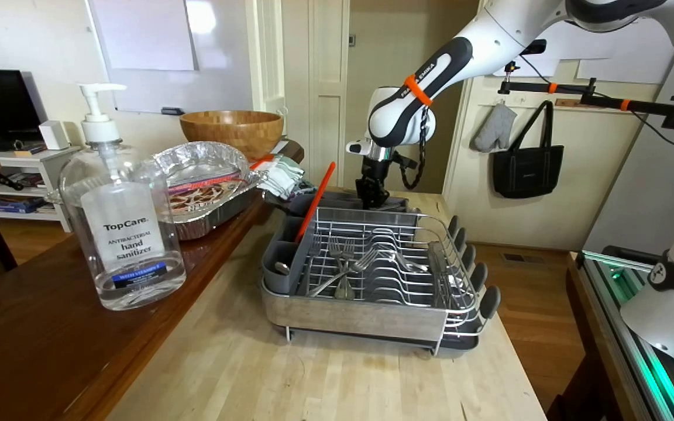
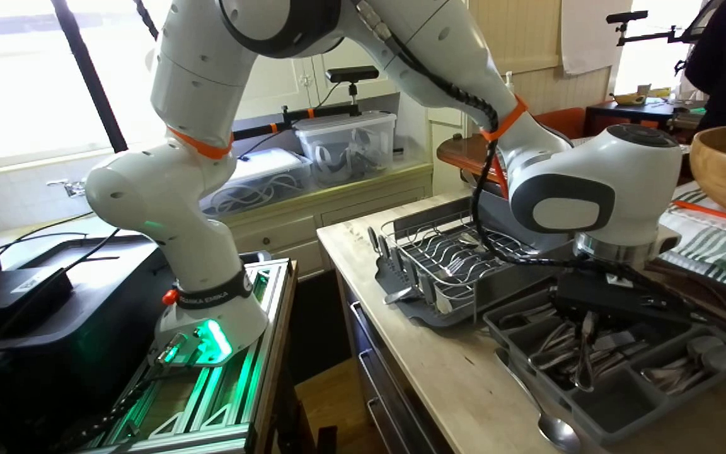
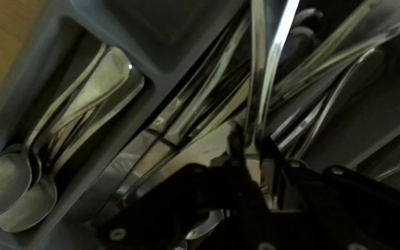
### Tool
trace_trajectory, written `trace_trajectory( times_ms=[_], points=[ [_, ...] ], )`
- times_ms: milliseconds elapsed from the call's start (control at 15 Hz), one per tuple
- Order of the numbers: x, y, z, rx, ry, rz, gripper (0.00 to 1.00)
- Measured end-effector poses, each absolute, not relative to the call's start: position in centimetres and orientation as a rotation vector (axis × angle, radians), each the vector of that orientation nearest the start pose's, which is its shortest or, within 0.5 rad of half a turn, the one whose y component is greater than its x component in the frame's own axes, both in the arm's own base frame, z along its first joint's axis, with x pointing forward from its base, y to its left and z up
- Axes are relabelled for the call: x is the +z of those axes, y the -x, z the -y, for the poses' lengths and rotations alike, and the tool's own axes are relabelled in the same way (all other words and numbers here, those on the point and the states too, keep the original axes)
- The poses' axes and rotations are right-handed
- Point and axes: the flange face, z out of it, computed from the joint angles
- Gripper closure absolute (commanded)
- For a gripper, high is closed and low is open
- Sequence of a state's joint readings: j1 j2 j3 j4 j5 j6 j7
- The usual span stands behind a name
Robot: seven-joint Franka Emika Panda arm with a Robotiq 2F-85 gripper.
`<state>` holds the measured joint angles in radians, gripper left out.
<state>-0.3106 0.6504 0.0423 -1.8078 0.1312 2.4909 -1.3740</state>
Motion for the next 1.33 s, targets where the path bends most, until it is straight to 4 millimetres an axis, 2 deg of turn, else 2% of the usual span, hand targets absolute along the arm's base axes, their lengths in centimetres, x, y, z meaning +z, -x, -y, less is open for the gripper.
trace_trajectory(
  times_ms=[400,667,933,1067,1333],
  points=[
    [19.1,-63.5,16.9,-0.115,2.794,1.403,0.96],
    [22.0,-63.9,17.7,-0.147,2.908,1.225,0.96],
    [24.4,-62.9,19.5,-0.076,2.963,0.996,0.96],
    [24.4,-62.3,20.2,-0.015,2.970,0.893,0.96],
    [23.1,-61.9,20.9,0.021,3.009,0.687,0.96]
  ],
)
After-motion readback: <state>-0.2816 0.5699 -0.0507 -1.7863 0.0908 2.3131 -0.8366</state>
